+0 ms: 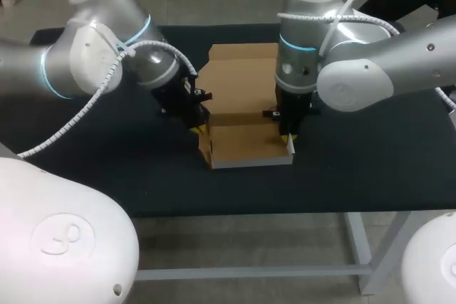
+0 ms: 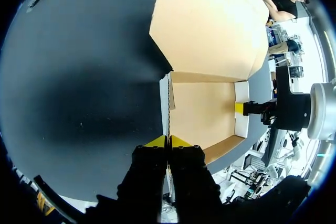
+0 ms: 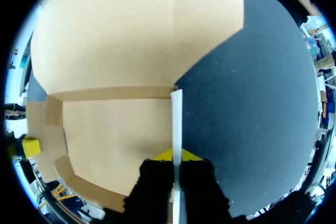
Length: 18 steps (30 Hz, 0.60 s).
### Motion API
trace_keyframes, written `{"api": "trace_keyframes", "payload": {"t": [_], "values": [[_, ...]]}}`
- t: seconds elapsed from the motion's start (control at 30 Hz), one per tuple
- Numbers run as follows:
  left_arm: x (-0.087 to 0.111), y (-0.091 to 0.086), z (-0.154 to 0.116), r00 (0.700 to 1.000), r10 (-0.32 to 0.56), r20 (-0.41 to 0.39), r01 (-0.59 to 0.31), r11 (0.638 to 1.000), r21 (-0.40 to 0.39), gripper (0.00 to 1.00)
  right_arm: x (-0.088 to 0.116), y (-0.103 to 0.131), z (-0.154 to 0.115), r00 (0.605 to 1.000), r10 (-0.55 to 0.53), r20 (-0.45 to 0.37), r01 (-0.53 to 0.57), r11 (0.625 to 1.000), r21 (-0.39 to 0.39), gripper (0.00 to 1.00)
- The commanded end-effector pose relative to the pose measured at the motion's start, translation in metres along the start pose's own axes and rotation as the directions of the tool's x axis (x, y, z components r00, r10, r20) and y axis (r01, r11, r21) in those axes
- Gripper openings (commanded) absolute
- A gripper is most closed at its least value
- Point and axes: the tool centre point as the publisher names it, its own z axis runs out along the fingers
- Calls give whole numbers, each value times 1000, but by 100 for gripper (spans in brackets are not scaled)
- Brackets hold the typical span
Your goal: Assemble the packaging by folding the flat box into shape, placing the metal phone stand inside, and closing the box properly
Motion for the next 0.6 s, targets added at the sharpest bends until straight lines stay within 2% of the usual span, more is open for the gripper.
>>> {"api": "trace_keyframes", "payload": {"t": [0.03, 0.1, 0.2, 0.3, 0.37, 0.47, 0.6], "values": [[11, 5, -2, 993, 4, 115, -5, 1000, 2, 5, 3, 0, -1, 1000, -1, 1, 1, 1000, 4, 0], [12, 7, -4, 993, 8, 116, -8, 1000, 1, 10, 3, 0, -1, 1000, -1, 1, 1, 1000, 4, 0], [11, 9, -8, 994, 10, 111, -11, 1000, 8, 24, 3, 0, -1, 1000, -1, 1, 1, 1000, 4, 0], [6, 13, -15, 997, 5, 81, -8, 999, 38, 41, 3, 0, -1, 1000, -1, 1, 1, 1000, 4, 0], [1, 14, -20, 998, 0, 65, -4, 999, 52, 48, 3, 0, -1, 1000, -1, 1, 1, 1000, 4, 0], [-7, 17, -29, 999, -8, 37, 5, 997, 78, 67, 3, 0, -1, 1000, -1, 1, 1, 1000, 4, 0], [-21, 20, -42, 1000, -9, -18, 10, 995, 104, 73, 3, 0, -1, 1000, -1, 1, 1, 1000, 4, 0]]}}
